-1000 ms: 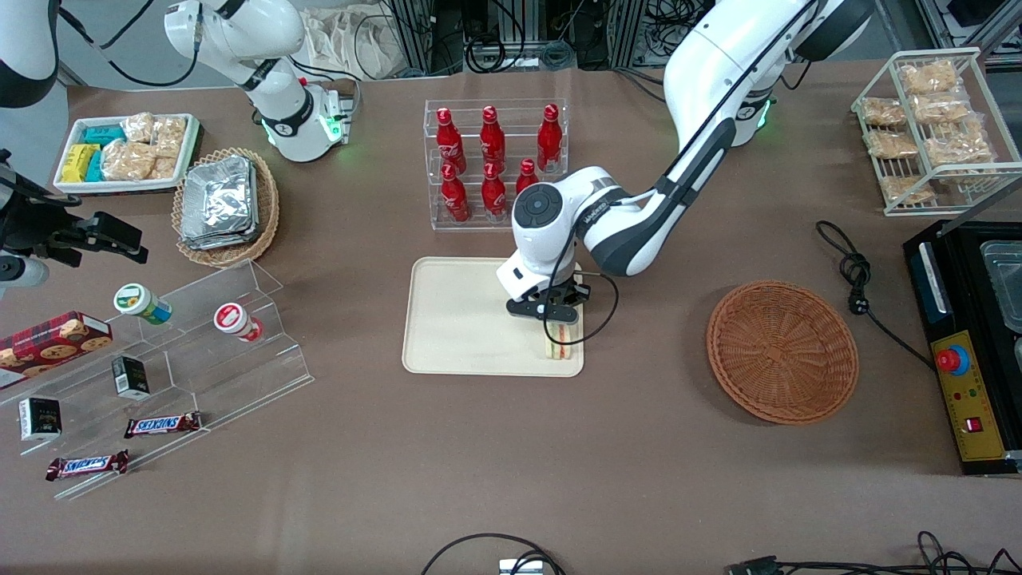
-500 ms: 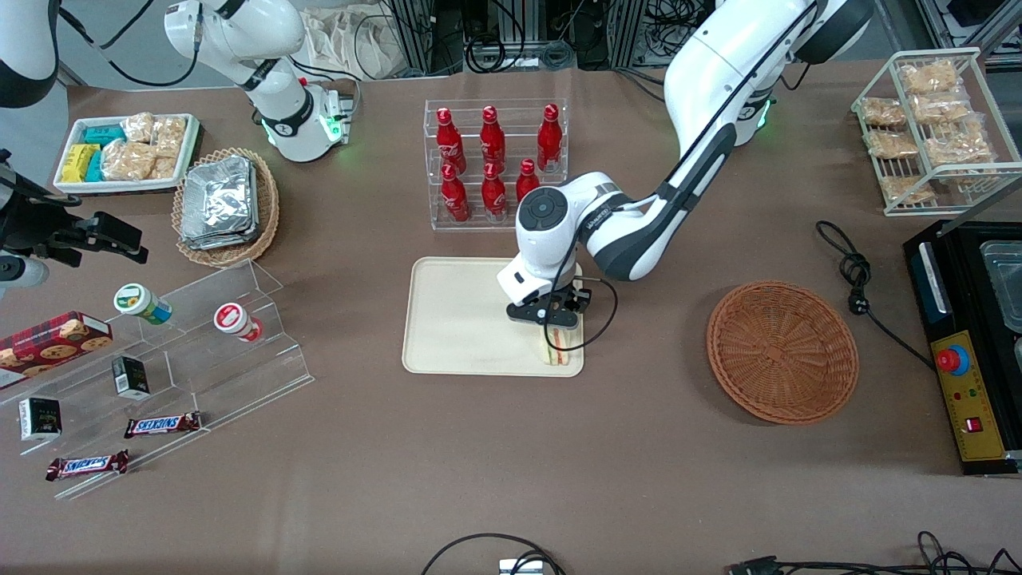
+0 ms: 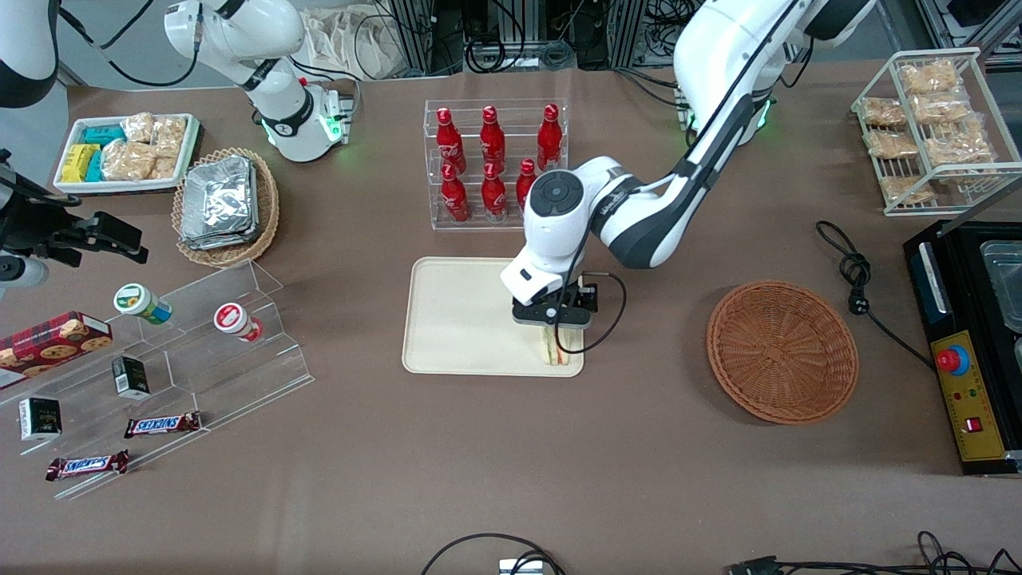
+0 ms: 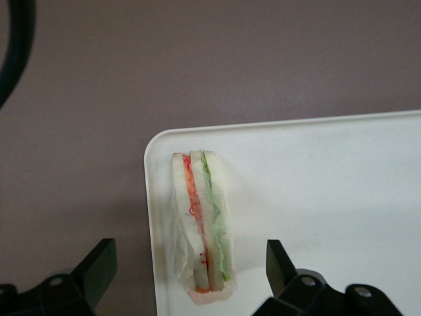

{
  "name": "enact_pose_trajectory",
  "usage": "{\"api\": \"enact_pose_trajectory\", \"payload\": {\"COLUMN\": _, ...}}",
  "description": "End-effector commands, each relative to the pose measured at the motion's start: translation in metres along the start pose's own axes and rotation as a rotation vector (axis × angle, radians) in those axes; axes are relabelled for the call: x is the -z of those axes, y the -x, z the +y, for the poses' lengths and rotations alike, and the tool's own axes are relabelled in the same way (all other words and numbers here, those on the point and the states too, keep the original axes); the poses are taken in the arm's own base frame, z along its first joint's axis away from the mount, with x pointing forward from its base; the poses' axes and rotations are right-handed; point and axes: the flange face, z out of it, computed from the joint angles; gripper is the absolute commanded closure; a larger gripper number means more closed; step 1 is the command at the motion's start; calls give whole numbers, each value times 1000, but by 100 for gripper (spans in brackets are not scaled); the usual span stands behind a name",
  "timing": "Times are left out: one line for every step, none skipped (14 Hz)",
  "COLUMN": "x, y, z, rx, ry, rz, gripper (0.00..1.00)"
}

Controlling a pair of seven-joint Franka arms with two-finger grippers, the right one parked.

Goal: Place sandwich from basket to tray

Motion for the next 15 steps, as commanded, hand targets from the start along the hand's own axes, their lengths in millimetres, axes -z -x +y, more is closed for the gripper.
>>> {"api": "enact_pose_trajectory", "payload": {"x": 47, "y": -21, "z": -38, "rx": 110, "ry": 21, "rz": 23, "gripper": 0}}
{"api": "enact_pose_trajectory", "payload": {"x": 61, "y": -31, "z": -56, "rx": 125, "ry": 25, "rz": 22, "gripper": 0}}
{"api": "enact_pose_trajectory", "payload": {"x": 74, "y": -40, "z": -76, "rx": 93, "ry": 26, "rz": 16, "gripper": 0}}
{"api": "enact_pose_trajectory", "payload": {"x": 87, "y": -50, "z": -102, "rx": 54, "ry": 33, "rz": 0, "gripper": 0}}
{"api": "enact_pose_trajectory", "payload": {"x": 100, "y": -58, "z": -130, "rx": 36, "ry": 47, "rz": -27, "gripper": 0}}
{"api": "enact_pose_trajectory", "payload": {"x": 115, "y": -65, "z": -158, "rx": 36, "ry": 62, "rz": -41, "gripper": 0}}
{"api": "enact_pose_trajectory", "payload": {"x": 131, "y": -70, "z": -186, "rx": 30, "ry": 59, "rz": -41, "gripper": 0}}
{"api": "enact_pose_trajectory", "payload": {"x": 148, "y": -73, "z": -214, "rx": 18, "ry": 48, "rz": -43, "gripper": 0}}
{"api": "enact_pose_trajectory", "payload": {"x": 166, "y": -72, "z": -240, "rx": -2, "ry": 34, "rz": -50, "gripper": 0}}
{"api": "enact_pose_trajectory", "payload": {"x": 183, "y": -70, "z": -272, "rx": 7, "ry": 21, "rz": -71, "gripper": 0}}
{"api": "enact_pose_trajectory", "payload": {"x": 196, "y": -66, "z": -301, "rx": 31, "ry": 9, "rz": -93, "gripper": 0}}
{"api": "enact_pose_trajectory", "payload": {"x": 211, "y": -63, "z": -331, "rx": 45, "ry": -3, "rz": -92, "gripper": 0}}
{"api": "enact_pose_trajectory", "payload": {"x": 220, "y": -60, "z": -353, "rx": 30, "ry": -9, "rz": -99, "gripper": 0}}
{"api": "enact_pose_trajectory", "payload": {"x": 227, "y": -56, "z": -372, "rx": 22, "ry": -13, "rz": -110, "gripper": 0}}
{"api": "enact_pose_trajectory", "payload": {"x": 236, "y": -53, "z": -381, "rx": 13, "ry": -12, "rz": -103, "gripper": 0}}
